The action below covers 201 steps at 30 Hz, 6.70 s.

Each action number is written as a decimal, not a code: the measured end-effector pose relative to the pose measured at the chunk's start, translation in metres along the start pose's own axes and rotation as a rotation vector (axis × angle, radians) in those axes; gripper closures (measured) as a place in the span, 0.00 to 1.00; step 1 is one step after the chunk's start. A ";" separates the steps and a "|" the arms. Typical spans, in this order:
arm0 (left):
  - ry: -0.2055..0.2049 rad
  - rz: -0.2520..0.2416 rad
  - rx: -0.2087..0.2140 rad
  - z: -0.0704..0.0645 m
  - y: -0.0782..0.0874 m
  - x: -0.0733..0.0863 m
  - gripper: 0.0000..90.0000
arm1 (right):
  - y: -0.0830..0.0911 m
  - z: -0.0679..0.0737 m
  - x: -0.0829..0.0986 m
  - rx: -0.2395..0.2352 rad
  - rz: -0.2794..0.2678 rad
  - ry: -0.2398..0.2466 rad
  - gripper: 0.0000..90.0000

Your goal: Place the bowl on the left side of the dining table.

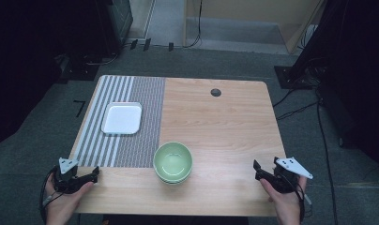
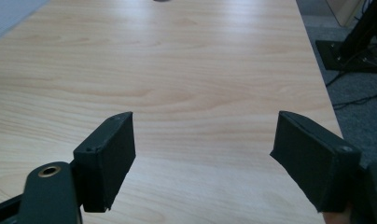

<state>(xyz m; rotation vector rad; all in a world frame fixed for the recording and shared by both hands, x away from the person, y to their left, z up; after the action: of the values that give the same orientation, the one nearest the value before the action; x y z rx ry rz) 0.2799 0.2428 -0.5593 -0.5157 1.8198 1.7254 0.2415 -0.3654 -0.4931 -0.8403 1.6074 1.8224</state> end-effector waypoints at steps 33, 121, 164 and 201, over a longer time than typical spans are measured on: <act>0.000 0.000 -0.001 0.000 0.000 0.000 0.11 | -0.004 0.071 -0.059 -0.073 -0.089 0.063 0.24; -0.170 -0.194 0.392 -0.189 0.061 -0.104 0.19 | -0.030 0.201 -0.053 -0.446 0.066 0.136 0.72; -0.332 -0.145 0.369 -0.225 0.050 -0.085 0.50 | -0.038 0.224 -0.035 -0.230 0.045 0.283 0.93; -0.266 -0.230 0.401 -0.210 0.059 -0.093 0.94 | 0.001 0.246 -0.039 -0.184 -0.330 0.347 0.96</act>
<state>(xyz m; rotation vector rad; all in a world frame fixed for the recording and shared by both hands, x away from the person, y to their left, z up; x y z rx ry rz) 0.2836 0.0303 -0.4539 -0.2976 1.7715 1.1745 0.2440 -0.1214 -0.4421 -1.4791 1.4021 1.6666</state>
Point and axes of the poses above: each handheld gripper's, and its own axes: y roughly backward along the jaws, x roughly out of its underside, z roughly to its left, the point moved 6 cm from there along -y, roughly forward along the jaws, and after that the axes turned 7 degrees about z, right-handed, at the moved point
